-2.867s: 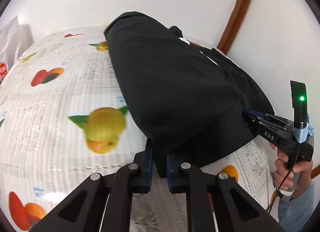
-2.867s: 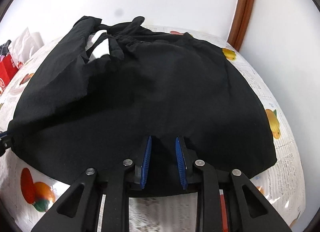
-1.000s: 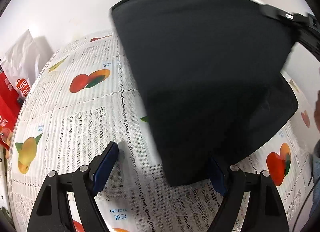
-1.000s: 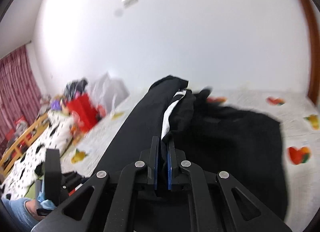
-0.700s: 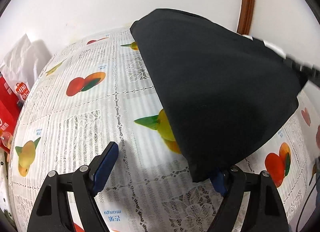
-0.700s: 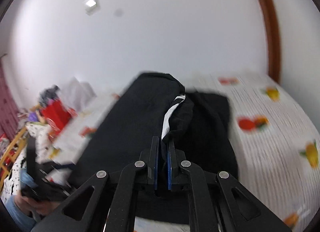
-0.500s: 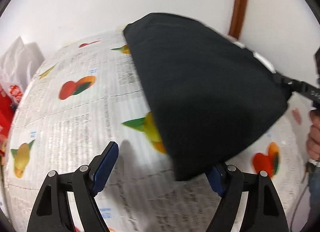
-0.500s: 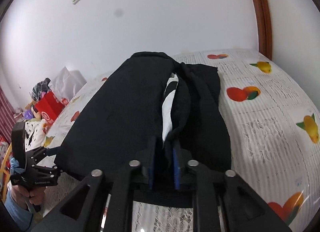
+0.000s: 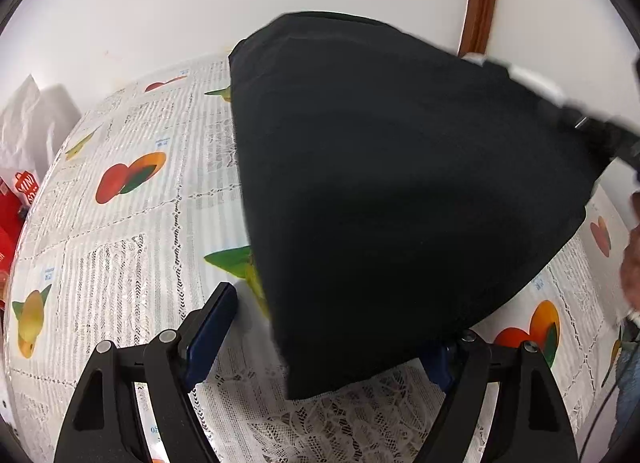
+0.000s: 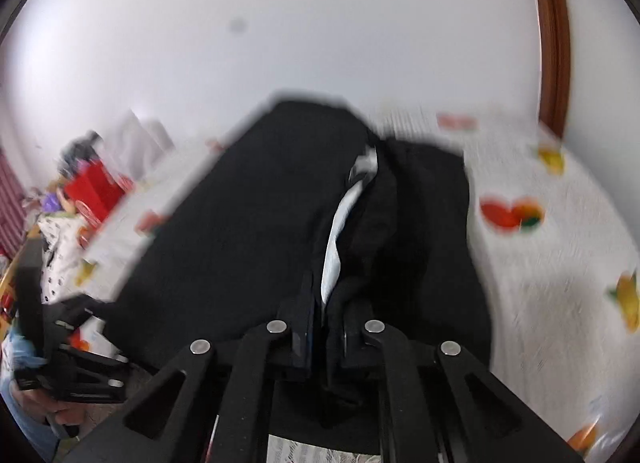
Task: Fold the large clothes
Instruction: 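Hold the black bundle with both tools and fold it over onto itself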
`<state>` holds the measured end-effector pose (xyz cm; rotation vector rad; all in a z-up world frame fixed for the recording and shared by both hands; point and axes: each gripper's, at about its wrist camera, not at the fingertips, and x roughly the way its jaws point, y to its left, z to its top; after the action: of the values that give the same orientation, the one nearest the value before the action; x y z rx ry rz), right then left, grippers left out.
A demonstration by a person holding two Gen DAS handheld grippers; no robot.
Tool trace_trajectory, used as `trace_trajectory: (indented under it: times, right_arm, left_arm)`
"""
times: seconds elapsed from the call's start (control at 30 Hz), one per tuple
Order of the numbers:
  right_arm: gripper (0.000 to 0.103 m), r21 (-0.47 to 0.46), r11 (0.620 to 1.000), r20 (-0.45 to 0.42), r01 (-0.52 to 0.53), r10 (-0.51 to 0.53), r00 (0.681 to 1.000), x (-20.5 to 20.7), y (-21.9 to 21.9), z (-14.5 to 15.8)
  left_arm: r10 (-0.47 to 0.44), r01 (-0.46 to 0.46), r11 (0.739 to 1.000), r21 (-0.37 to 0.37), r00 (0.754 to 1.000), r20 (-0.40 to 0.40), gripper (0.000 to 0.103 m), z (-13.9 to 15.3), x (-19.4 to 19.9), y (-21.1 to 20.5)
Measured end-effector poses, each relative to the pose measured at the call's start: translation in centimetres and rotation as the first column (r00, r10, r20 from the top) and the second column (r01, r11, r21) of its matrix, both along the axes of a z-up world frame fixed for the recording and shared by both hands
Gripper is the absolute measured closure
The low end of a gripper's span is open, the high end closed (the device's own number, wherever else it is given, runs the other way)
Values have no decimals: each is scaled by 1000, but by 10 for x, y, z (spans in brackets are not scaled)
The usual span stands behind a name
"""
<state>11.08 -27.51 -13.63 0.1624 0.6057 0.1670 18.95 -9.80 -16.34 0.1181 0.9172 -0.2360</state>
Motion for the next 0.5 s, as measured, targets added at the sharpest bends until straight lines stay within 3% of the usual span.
trace_trajectory:
  times: [0.07, 0.13, 0.2, 0.3, 0.4, 0.5]
  right_arm:
    - [96, 88, 996, 113, 6, -16, 993, -21, -19, 17]
    - [96, 143, 988, 154, 66, -88, 984, -35, -39, 21]
    - [96, 166, 976, 120, 144, -165, 979, -38, -56, 12]
    - [93, 172, 969, -11, 176, -177, 984, -28, -68, -15]
    - [82, 140, 973, -41, 183, -179, 983, -31, -67, -24]
    - [81, 143, 973, -47, 183, -178, 983, -31, -63, -22]
  left_arm:
    - [-1, 1, 1000, 2, 1000, 4, 21, 0, -1, -1]
    - [1, -1, 1000, 1, 1000, 2, 21, 0, -3, -1]
    - [3, -3, 1000, 6, 1000, 5, 21, -1, -2, -3]
    - [-2, 2, 1000, 4, 1000, 7, 21, -1, -1, -4]
    - [-4, 4, 1000, -10, 1000, -1, 21, -1, 0, -6]
    - [0, 0, 1000, 15, 1000, 5, 21, -2, 12, -10]
